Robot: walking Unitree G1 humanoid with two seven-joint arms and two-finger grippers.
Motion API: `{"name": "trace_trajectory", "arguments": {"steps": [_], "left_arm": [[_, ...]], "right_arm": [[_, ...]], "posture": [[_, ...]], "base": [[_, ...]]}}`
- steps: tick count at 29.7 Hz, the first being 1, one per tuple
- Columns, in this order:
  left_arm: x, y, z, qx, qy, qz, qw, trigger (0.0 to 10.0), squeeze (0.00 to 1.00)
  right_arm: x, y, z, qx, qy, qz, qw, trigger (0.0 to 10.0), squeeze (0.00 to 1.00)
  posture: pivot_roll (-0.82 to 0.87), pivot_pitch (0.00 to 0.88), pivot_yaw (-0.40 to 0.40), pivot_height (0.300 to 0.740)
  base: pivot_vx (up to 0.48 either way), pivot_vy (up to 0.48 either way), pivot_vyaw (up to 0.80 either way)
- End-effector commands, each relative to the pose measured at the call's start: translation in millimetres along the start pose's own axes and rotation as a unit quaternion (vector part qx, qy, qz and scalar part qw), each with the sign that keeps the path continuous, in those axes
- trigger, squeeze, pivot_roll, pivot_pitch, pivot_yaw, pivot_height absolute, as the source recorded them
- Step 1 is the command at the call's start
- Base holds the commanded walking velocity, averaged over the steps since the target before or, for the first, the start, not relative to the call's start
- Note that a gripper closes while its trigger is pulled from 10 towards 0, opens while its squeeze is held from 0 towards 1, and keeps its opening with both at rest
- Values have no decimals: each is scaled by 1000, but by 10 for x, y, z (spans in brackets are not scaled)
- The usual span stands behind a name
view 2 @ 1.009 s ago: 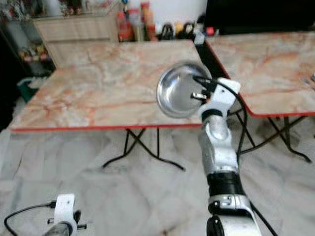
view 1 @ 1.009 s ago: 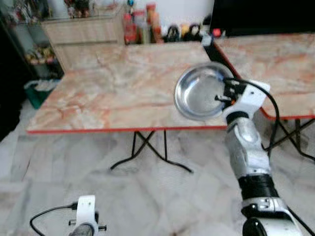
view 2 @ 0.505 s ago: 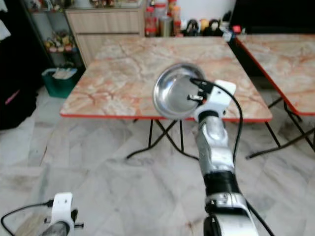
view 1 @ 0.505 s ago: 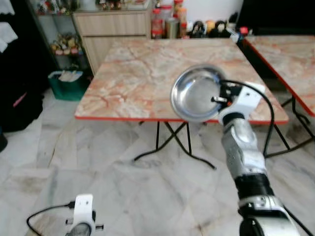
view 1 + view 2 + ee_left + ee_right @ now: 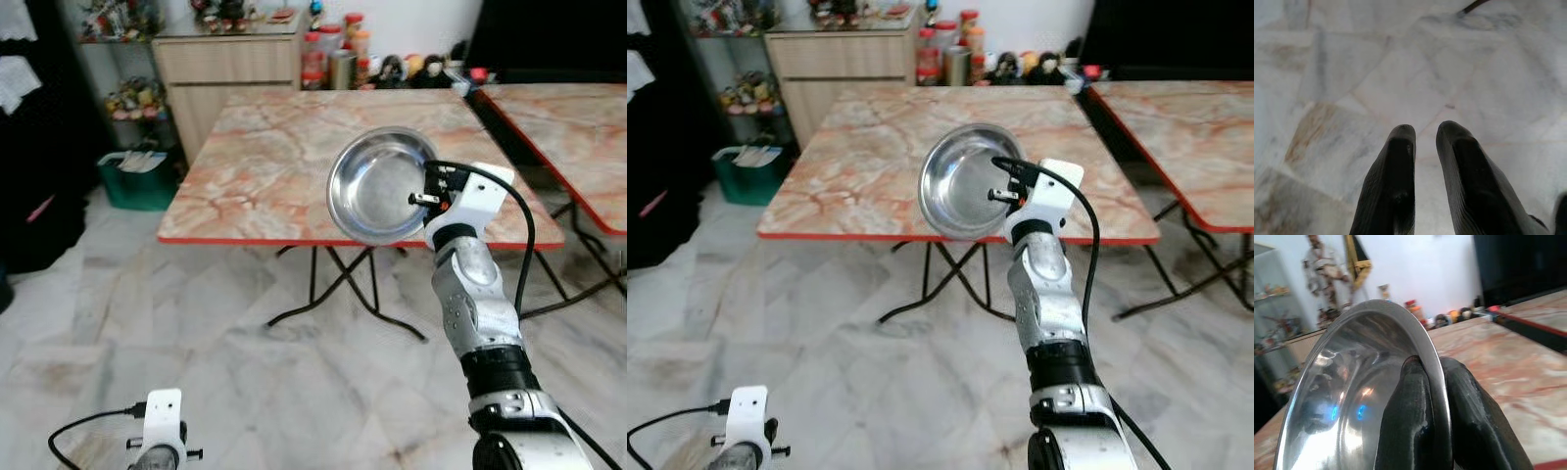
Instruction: Setting the table
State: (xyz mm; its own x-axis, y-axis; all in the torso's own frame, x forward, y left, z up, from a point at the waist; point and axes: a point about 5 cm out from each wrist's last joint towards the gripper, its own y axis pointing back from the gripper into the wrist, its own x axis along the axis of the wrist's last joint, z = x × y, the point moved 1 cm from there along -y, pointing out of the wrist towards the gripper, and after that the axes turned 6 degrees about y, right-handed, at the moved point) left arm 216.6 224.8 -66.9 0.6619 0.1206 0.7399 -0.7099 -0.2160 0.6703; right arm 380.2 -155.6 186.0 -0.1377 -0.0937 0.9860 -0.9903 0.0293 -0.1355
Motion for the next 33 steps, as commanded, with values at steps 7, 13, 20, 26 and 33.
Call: {"name": "trace_trajectory", "arguments": {"steps": [7, 13, 20, 26, 33], "left_arm": [[-20, 1, 12, -3, -7, -6, 1000, 10000, 0], [-23, 2, 16, -4, -8, -7, 1000, 10000, 0], [-26, 2, 18, -5, -7, -8, 1000, 10000, 0], [-28, 3, 18, -6, -7, -9, 1000, 10000, 0], [-33, 4, 38, -7, -5, -9, 1000, 10000, 0]], "right_arm": [[78, -12, -19, 10, 9, 19, 1000, 10000, 0], [65, -12, -6, 7, 4, 15, 1000, 10000, 0], [49, -13, -13, 11, 4, 11, 1000, 10000, 0], [15, 0, -37, 19, 5, 3, 1000, 10000, 0], [8, 14, -13, 23, 11, 0, 1000, 10000, 0]], "posture": [[68, 17, 32, 740], [68, 17, 32, 740], [68, 18, 30, 740], [66, 19, 27, 740], [59, 18, 20, 740]], "base": [[406, 0, 207], [409, 0, 75], [411, 0, 0], [411, 0, 0], [411, 0, 0]]}}
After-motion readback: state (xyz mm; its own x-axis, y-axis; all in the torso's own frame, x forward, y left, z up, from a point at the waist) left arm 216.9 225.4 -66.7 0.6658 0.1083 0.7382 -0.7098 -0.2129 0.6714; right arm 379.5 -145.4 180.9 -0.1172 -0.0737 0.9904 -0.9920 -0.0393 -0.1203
